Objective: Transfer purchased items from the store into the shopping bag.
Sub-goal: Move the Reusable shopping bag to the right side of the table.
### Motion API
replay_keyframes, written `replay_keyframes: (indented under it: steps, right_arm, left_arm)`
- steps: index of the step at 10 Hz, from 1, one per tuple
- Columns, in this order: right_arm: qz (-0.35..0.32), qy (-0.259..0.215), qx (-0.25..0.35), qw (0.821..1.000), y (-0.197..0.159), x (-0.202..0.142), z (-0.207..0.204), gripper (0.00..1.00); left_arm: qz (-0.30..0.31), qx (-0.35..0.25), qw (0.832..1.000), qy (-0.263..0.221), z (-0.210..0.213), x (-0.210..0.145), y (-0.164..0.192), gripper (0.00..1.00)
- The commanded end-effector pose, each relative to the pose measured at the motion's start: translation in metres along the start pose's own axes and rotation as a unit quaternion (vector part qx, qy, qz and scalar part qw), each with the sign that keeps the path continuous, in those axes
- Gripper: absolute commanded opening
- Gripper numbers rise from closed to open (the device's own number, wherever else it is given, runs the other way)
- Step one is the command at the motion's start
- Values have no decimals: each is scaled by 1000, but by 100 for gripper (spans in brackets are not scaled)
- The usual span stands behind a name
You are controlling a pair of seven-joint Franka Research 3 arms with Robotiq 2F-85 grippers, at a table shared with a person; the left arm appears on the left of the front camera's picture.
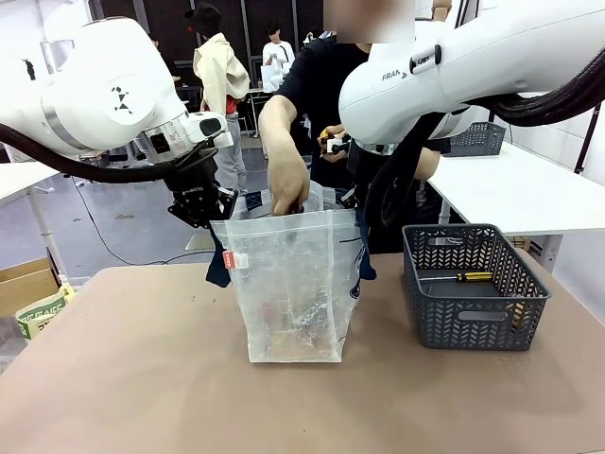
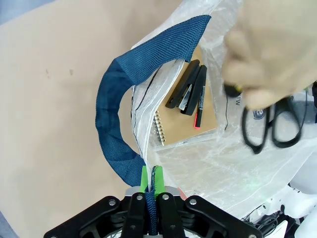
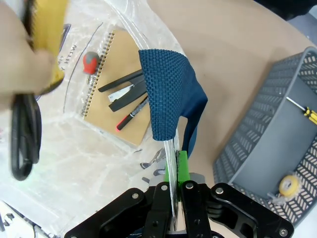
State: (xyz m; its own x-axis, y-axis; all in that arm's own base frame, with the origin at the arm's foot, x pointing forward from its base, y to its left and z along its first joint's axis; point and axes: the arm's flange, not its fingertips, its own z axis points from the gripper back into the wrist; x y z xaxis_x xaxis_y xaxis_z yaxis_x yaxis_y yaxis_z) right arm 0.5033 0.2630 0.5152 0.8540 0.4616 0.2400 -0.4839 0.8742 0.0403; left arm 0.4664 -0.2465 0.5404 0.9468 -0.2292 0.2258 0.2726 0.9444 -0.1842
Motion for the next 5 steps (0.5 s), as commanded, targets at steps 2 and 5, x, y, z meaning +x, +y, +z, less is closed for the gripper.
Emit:
replay_keyframes:
  steps: [2,5]
  right_arm:
    - [0,0,-1,1000,-1,1,0,0]
    - [0,0,-1,1000,-1,1,0,0]
  left_arm:
    - [3,0,1000,-3,3,1,2,0]
    - [3,0,1000,-3,3,1,2,0]
